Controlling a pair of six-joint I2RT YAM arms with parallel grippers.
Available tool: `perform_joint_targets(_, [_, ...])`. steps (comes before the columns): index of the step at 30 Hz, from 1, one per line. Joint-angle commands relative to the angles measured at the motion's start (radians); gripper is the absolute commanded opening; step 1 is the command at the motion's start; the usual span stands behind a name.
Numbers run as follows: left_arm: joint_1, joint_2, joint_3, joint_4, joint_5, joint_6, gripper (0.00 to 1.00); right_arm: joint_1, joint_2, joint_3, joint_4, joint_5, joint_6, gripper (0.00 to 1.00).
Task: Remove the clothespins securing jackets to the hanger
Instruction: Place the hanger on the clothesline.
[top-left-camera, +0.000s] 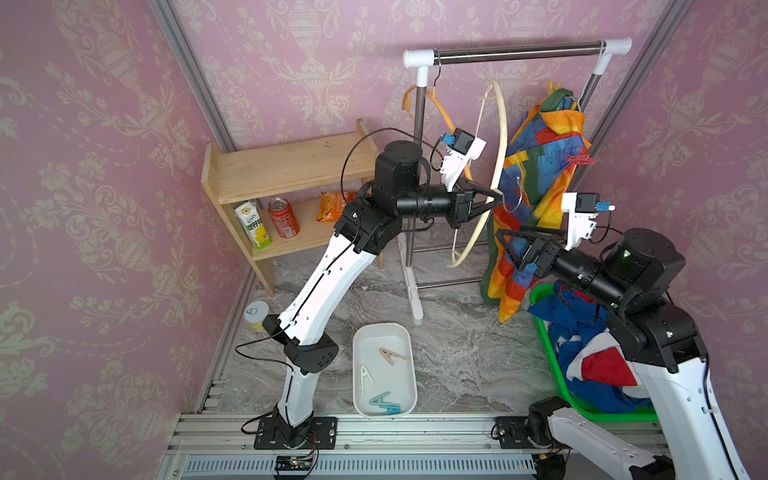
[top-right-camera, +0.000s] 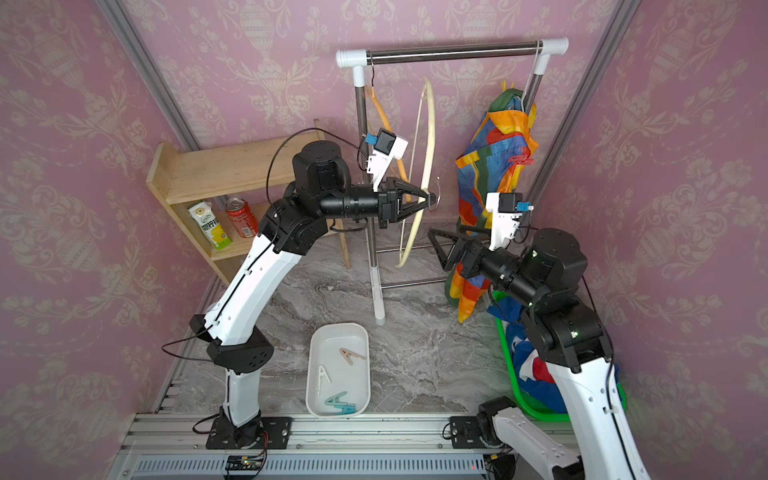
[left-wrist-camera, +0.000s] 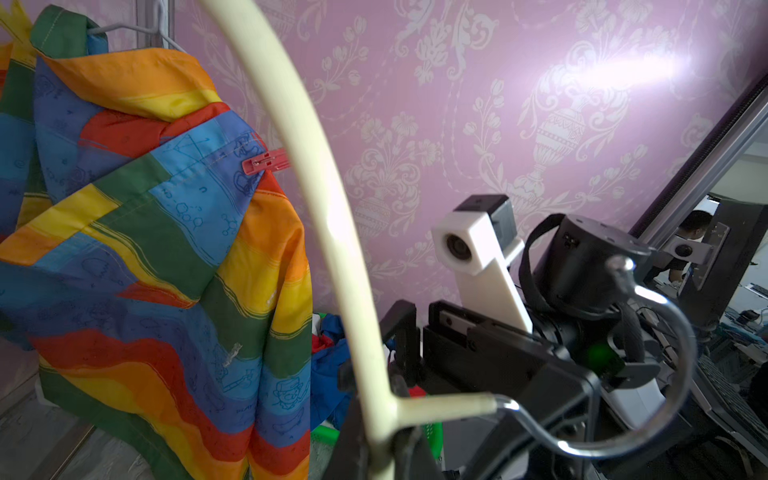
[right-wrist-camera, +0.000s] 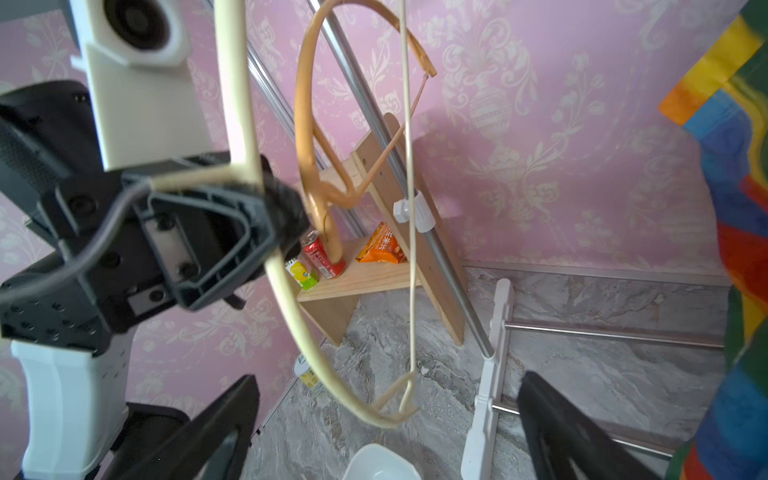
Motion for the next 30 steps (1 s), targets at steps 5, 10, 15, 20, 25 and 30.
perform_joint_targets(5, [0.003,0.087,0.124,0.233,-0.192,-0.244,0.0,0.173,-0.18,-0.234,0.056,0.271,0.029,0.93])
perform_joint_targets(10, [0.003,0.086,0.121,0.25,-0.257,-0.322,0.0,0.318,-0.172,-0.287,0.062,0.509,-0.069,0.93])
perform_joint_targets(15, [-0.002,0.092,0.116,0.281,-0.259,-0.399,0.0,0.362,-0.08,-0.293,0.16,0.654,-0.164,0.9])
perform_joint_targets(20, [-0.004,0.086,0.11,0.252,-0.273,-0.424,0.0,0.361,-0.045,-0.313,0.302,0.786,-0.229,0.89])
perform_joint_targets(25, [-0.003,0.081,0.099,0.246,-0.281,-0.422,0.0,0.362,0.029,-0.252,0.332,0.791,-0.29,0.86])
perform_joint_targets(30, [-0.005,0.079,0.098,0.222,-0.287,-0.413,0.0,0.362,0.018,-0.204,0.33,0.758,-0.261,0.74])
